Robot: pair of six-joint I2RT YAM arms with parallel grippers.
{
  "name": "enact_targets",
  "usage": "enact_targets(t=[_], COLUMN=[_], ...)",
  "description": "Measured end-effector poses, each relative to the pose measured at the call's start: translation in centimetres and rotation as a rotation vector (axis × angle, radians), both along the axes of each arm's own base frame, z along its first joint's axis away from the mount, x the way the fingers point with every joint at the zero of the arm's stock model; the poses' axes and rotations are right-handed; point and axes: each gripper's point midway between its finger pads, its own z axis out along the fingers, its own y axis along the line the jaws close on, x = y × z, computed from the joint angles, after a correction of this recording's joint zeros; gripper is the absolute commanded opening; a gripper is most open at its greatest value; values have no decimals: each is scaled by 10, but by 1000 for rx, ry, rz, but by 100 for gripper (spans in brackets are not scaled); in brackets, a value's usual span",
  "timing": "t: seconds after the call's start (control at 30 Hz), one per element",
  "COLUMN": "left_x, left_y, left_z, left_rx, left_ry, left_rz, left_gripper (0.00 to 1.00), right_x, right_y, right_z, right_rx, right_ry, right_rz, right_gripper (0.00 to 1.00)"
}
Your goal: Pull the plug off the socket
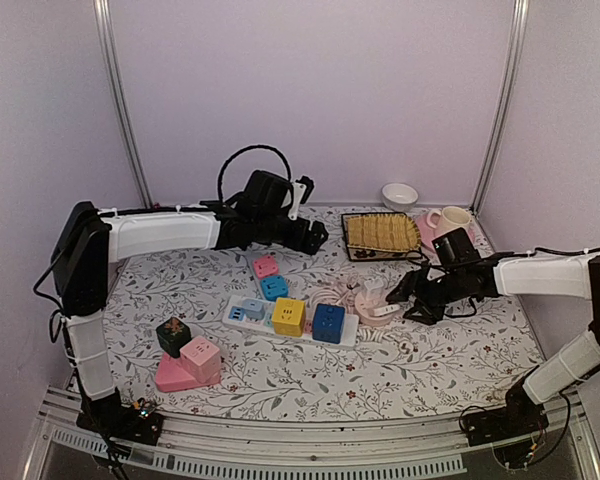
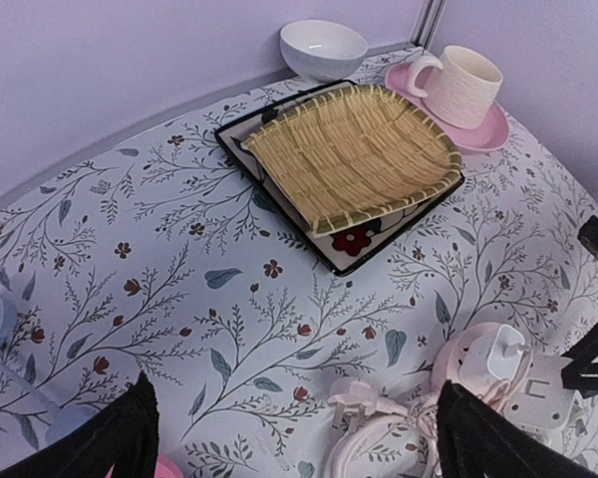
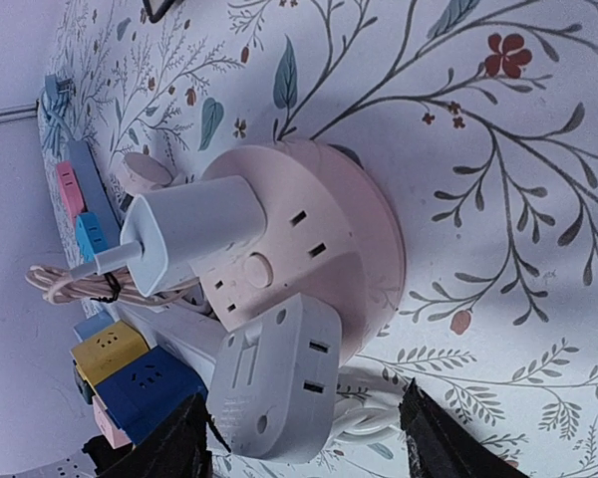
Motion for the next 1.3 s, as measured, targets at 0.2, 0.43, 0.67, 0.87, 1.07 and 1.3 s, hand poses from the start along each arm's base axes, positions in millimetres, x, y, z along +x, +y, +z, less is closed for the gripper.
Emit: enact_targets(t=[0.2,0.43,0.67,0.87,1.07,1.3], left_x=[-6,-11,-16,-16,-15,-16], left_y=[-4,-6,-8,-7,-8,-15], left_z=[-3,-6,-13,-13,-12,-7], left_rx=[12,17,28,29,28,14], left_ry=[9,14,24,21,18,13], left_rz=[-15,-24,-31,-28,-27,-49], left_gripper=[97,97,97,97,97,97], right_x=[-6,-11,-6,-4,2,17], right_y=[9,13,19,22,24,10], right_z=[3,-1,1,-8,-8,-2], right_rx=[77,161,202,199,201,212], right_ry=[51,128,158,197,203,183], right_rz=[-13,-94,-144,-157,-154,-180], right_gripper=[65,60,47,41,22,6])
